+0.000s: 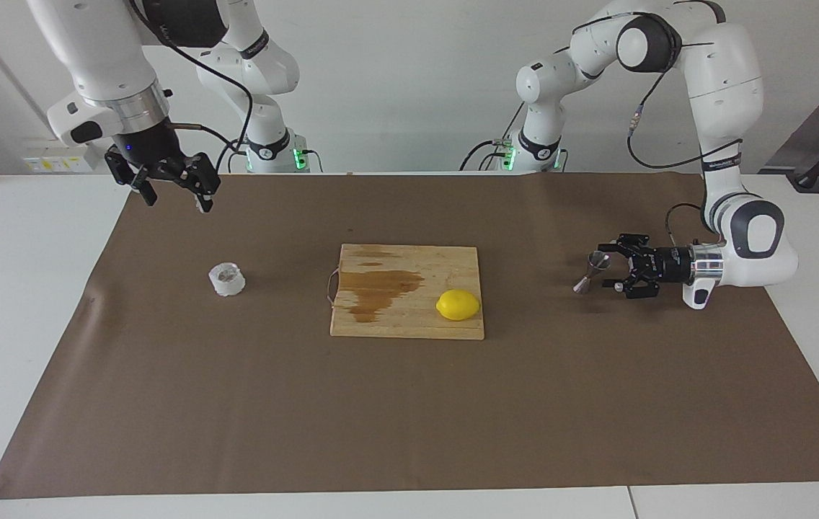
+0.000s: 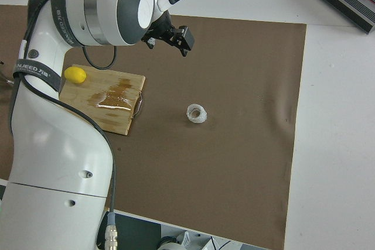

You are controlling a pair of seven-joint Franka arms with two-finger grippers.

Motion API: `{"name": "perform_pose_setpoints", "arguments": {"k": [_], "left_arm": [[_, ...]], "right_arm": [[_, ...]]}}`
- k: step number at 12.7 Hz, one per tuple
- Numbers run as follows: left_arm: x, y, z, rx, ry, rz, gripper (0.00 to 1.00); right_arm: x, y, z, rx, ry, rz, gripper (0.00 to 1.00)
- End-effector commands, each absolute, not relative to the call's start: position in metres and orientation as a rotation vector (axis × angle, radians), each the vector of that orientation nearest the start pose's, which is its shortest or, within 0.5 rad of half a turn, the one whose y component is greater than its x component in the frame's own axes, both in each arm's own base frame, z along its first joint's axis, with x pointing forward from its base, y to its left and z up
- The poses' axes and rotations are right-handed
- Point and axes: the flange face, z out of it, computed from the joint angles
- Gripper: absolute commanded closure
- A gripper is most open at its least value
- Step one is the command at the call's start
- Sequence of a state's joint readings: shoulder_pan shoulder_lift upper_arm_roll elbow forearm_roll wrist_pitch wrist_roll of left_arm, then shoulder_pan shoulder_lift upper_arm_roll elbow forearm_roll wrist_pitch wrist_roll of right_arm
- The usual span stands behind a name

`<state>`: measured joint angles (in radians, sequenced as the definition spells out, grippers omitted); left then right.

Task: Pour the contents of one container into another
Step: 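Close the left gripper around the metal jigger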

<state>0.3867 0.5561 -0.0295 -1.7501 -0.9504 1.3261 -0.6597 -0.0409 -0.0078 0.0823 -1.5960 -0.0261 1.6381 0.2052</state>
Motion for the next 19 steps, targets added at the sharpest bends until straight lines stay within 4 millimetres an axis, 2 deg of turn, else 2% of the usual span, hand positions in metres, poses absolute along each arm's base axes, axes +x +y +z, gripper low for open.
{"name": "perform_pose_setpoints", "arguments": {"k": [1,4,9,10,11,12,13,17,19], "left_arm": [[0.5691,0.1117,0.2645,1.577,1.203,-1.203,0.09],[0.5693,0.1117,0.2646,1.575,1.206,-1.205,0.11],[0.5692,0.1123,0.265,1.57,1.205,-1.204,0.32],[0.5691,0.1112,0.2652,1.57,1.202,-1.209,0.49],[0.5689,0.112,0.2662,1.569,1.202,-1.208,0.61],[0.5688,0.1118,0.2656,1.566,1.202,-1.211,0.72],[0.5691,0.1117,0.2658,1.563,1.201,-1.21,0.77],[0.5691,0.1115,0.266,1.561,1.2,-1.211,0.72],[0.5695,0.1116,0.2665,1.562,1.199,-1.21,0.74]], "right_arm": [[0.5579,0.0195,0.6268,-3.156,0.222,-0.07,0.0],[0.5578,0.0196,0.6266,-3.155,0.222,-0.067,0.0],[0.5578,0.0197,0.6266,-3.155,0.222,-0.067,0.0],[0.5578,0.0197,0.6266,-3.155,0.222,-0.067,0.0],[0.5578,0.0197,0.6266,-3.155,0.222,-0.067,0.0],[0.5578,0.0197,0.6266,-3.155,0.222,-0.067,0.0],[0.5578,0.0197,0.6266,-3.155,0.222,-0.067,0.0],[0.5578,0.0197,0.6266,-3.155,0.222,-0.067,0.0],[0.5578,0.0197,0.6266,-3.155,0.222,-0.067,0.0]]}}
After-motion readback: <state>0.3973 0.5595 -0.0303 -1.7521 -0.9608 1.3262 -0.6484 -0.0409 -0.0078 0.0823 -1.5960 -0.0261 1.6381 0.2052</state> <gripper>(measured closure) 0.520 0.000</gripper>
